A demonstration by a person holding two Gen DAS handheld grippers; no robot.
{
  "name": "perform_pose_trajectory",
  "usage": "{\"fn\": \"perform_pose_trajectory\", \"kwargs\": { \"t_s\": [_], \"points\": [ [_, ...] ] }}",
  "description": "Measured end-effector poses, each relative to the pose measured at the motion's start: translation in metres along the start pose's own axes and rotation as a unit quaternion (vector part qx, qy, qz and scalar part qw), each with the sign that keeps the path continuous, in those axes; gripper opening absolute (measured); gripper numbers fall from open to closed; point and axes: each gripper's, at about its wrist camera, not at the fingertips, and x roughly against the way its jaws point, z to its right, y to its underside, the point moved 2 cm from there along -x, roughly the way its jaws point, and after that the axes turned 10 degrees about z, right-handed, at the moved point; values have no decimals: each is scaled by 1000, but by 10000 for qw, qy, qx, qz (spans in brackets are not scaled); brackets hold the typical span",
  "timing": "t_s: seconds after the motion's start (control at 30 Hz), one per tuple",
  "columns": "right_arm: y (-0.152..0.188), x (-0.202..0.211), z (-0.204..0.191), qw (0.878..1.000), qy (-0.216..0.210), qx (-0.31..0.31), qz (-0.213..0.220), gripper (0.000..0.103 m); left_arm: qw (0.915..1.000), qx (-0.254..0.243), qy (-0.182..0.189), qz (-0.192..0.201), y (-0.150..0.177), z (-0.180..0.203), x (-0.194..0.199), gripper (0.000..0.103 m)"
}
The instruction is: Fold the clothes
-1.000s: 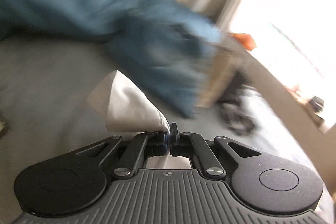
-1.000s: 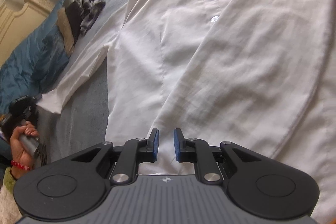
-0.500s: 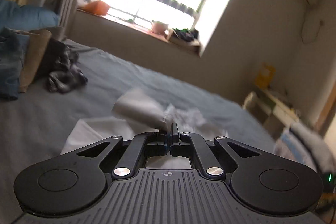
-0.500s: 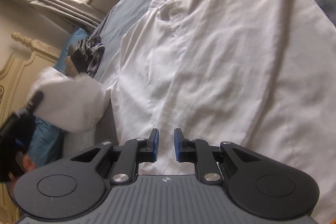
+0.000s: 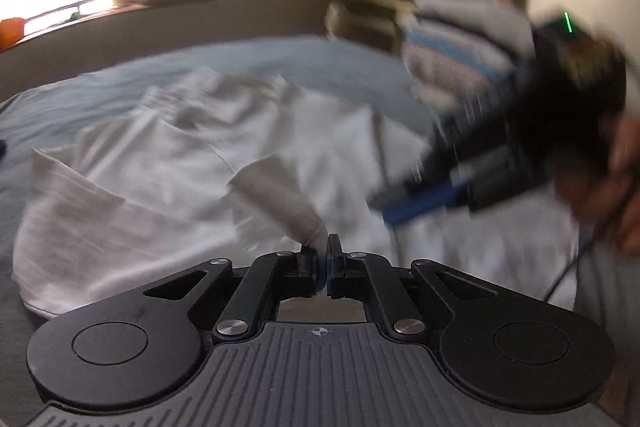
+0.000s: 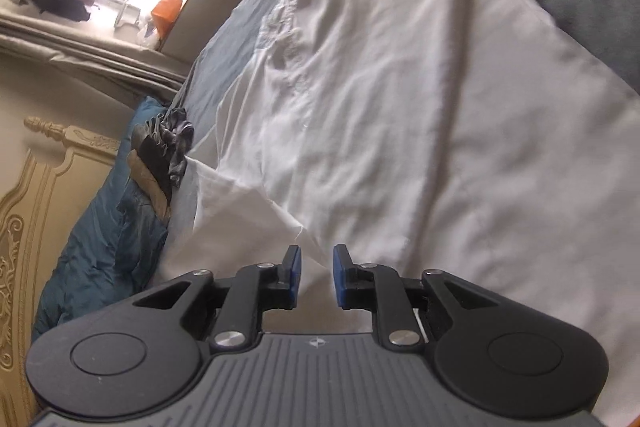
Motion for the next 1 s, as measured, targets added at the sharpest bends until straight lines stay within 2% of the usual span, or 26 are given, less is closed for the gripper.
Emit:
{"fn": "perform_pose_trajectory", "kwargs": {
  "t_s": [0.17, 0.2, 0.27, 0.37, 0.5, 0.73, 1.0],
  "points": [
    [6, 6, 15, 9988, -164, -448, -104, 36, 9982, -188, 202, -540, 26, 14, 0, 22],
    [7, 6, 18, 9983, -183, -534, -130, 42, 9980, -204, 206, -554, 29, 15, 3, 24],
    [8, 6, 22, 9973, -204, -687, -172, 43, 9980, -217, 216, -560, 32, 16, 7, 29],
    [6, 7, 27, 9974, -77, -706, -118, 43, 9980, -170, 267, -555, 31, 16, 12, 32],
    [1, 11, 34, 9965, 15, -833, -62, 43, 9978, -167, 303, -573, 29, 15, 7, 33],
    [6, -1, 54, 9903, 290, -1300, -390, 43, 9974, -108, 259, -664, 31, 15, 3, 33],
    [13, -15, 57, 9861, 151, -1515, -658, 41, 9974, -62, 197, -683, 32, 15, 5, 33]
  ]
}}
